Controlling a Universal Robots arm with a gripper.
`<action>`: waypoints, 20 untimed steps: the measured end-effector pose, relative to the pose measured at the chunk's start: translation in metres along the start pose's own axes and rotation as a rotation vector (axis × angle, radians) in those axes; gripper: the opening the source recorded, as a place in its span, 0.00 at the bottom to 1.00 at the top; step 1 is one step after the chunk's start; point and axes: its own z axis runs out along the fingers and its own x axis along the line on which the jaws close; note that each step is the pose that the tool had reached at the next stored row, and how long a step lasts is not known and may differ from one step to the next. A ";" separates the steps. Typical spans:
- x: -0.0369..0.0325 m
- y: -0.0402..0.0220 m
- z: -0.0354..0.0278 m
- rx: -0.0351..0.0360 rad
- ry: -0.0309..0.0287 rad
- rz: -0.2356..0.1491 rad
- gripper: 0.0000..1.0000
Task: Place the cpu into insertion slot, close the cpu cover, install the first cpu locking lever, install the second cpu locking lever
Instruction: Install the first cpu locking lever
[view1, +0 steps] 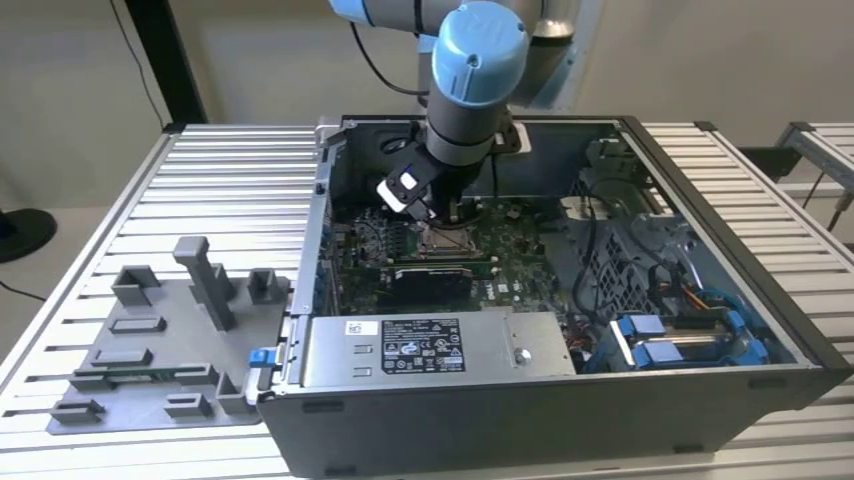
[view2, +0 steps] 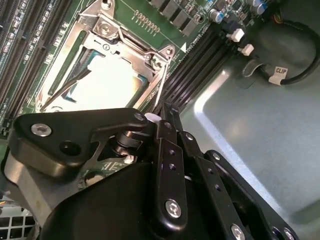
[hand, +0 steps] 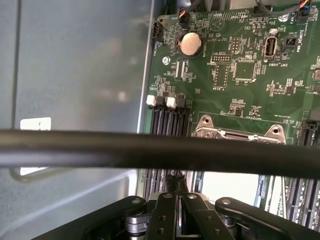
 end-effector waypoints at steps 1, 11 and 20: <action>-0.0005 0.0006 0.0007 0.0003 0.0000 0.000 0.00; -0.0039 0.0053 0.0067 0.0014 -0.0010 0.001 0.00; -0.0076 0.0068 0.0119 0.0021 -0.0019 0.001 0.00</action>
